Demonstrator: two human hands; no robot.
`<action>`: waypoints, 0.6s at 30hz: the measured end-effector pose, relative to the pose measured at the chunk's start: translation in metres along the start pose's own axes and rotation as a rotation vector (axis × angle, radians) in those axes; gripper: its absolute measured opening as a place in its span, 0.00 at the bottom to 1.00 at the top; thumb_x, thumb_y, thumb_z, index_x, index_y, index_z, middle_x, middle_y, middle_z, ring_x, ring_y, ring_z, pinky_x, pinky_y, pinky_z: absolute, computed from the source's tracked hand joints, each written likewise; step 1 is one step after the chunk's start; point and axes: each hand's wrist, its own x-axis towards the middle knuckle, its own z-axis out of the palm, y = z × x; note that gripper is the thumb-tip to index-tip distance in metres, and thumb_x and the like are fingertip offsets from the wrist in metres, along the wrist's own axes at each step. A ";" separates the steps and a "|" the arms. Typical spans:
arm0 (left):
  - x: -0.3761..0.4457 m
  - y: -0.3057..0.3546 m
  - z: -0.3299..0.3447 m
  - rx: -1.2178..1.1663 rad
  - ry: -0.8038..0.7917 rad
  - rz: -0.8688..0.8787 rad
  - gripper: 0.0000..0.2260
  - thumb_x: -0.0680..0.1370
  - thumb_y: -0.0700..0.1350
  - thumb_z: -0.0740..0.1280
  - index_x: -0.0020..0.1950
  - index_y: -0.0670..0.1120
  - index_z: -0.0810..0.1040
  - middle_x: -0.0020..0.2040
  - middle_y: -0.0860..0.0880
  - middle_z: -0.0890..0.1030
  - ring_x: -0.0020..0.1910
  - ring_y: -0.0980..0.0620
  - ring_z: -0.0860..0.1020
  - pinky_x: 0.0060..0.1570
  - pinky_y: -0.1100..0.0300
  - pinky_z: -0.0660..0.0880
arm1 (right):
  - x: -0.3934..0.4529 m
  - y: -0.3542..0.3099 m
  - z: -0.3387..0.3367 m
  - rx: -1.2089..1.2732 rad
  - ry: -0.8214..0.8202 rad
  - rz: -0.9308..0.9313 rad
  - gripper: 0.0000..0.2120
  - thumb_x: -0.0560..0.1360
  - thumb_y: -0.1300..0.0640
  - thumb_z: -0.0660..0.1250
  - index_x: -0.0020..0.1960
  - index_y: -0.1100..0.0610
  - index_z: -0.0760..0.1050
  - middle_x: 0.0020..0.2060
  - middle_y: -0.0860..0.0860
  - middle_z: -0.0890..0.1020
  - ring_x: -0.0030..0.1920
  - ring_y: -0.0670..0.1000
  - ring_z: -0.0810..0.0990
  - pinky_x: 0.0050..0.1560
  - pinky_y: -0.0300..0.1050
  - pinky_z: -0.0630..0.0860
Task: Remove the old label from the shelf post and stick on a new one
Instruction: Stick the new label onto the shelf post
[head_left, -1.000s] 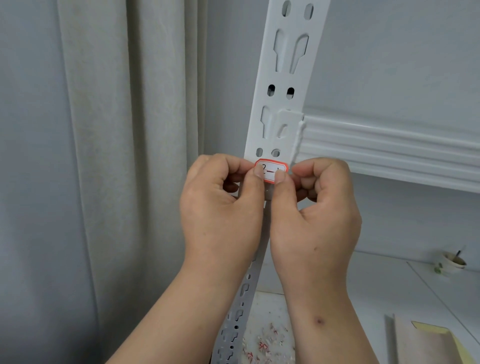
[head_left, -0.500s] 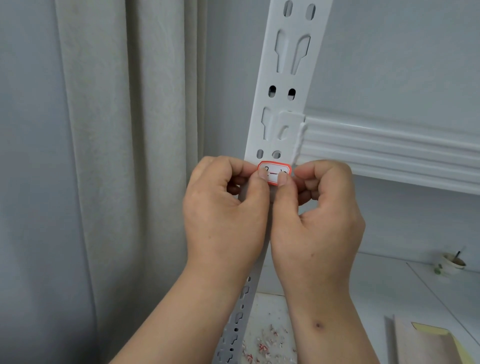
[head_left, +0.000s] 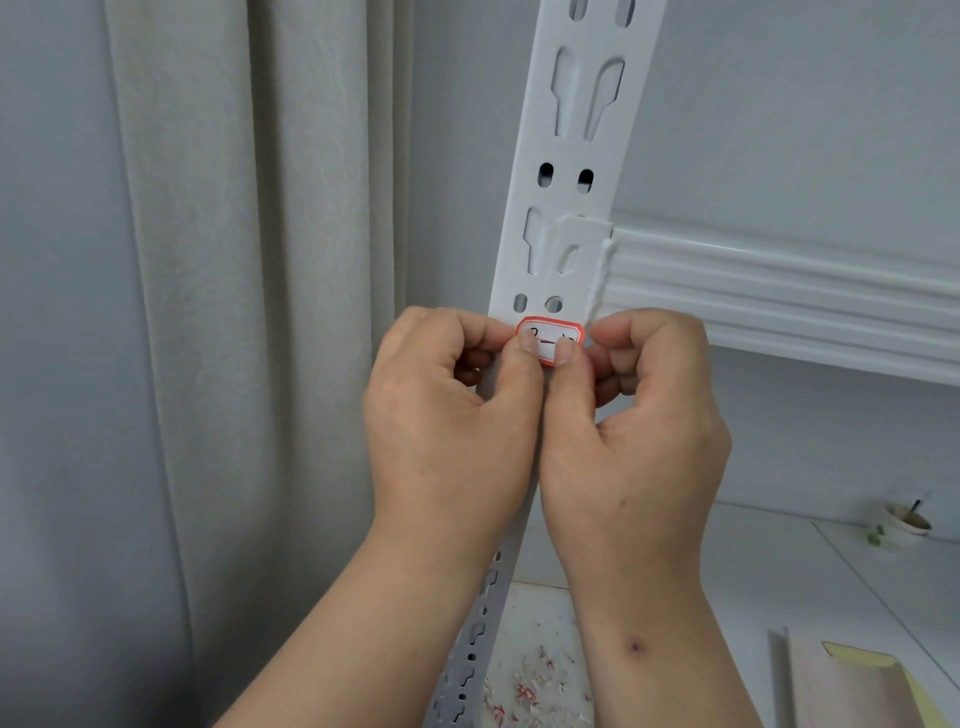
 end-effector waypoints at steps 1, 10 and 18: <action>0.000 0.000 0.000 0.001 0.000 0.001 0.10 0.73 0.42 0.74 0.36 0.53 0.78 0.38 0.56 0.78 0.39 0.57 0.78 0.38 0.72 0.72 | 0.000 0.000 0.000 0.001 0.001 0.000 0.12 0.73 0.57 0.68 0.45 0.46 0.66 0.35 0.42 0.77 0.35 0.45 0.75 0.44 0.58 0.77; 0.001 0.000 0.000 -0.006 -0.003 -0.009 0.10 0.73 0.42 0.74 0.35 0.53 0.77 0.37 0.56 0.78 0.38 0.58 0.78 0.37 0.73 0.71 | 0.000 -0.001 0.001 -0.014 0.006 -0.007 0.13 0.73 0.57 0.67 0.46 0.42 0.65 0.35 0.40 0.74 0.37 0.46 0.75 0.45 0.57 0.77; 0.001 0.000 0.000 -0.008 -0.008 -0.006 0.11 0.73 0.42 0.74 0.34 0.53 0.77 0.37 0.56 0.78 0.38 0.58 0.77 0.37 0.73 0.71 | -0.002 0.000 -0.001 -0.016 -0.005 0.010 0.13 0.73 0.55 0.67 0.48 0.43 0.64 0.36 0.41 0.76 0.36 0.46 0.77 0.47 0.55 0.76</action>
